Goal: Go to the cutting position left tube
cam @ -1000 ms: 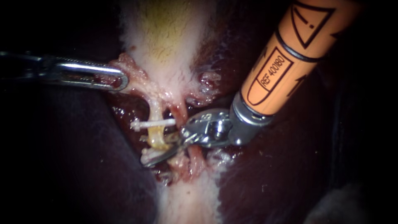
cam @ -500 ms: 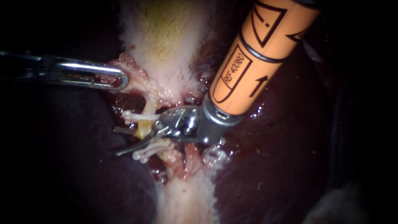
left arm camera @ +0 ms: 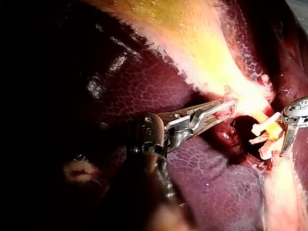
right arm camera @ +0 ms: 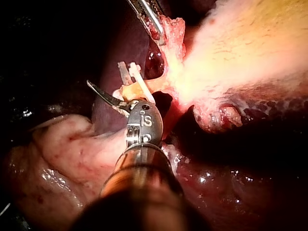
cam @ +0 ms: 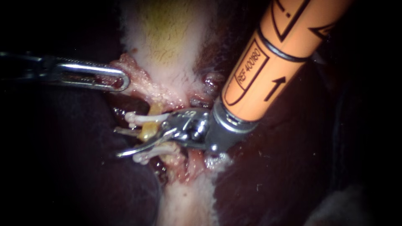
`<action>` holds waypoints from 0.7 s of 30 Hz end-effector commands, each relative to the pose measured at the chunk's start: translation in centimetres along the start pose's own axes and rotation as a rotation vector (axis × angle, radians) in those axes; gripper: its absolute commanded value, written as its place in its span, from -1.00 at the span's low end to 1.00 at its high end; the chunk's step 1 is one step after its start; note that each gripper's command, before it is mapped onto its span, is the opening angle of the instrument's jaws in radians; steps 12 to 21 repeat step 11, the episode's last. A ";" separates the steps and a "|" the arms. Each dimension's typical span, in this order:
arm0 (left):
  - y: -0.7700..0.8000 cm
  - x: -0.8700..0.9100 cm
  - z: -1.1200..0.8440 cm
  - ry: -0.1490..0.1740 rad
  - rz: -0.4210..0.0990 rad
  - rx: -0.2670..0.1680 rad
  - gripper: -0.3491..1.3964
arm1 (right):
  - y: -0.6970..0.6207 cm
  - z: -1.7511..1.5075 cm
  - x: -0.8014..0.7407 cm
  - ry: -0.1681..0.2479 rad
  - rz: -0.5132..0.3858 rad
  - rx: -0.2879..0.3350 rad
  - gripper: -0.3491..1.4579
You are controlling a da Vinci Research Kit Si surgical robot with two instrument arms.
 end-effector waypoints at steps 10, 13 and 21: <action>-0.01 0.00 0.00 0.000 0.000 0.000 -1.00 | 0.01 -0.02 -0.01 -0.002 -0.001 0.001 0.93; -0.01 0.00 0.00 0.000 0.000 0.000 -1.00 | 0.01 -0.02 -0.01 -0.002 -0.001 0.001 0.93; -0.01 0.00 0.00 0.000 0.000 0.000 -1.00 | 0.01 -0.02 -0.01 -0.002 -0.001 0.001 0.93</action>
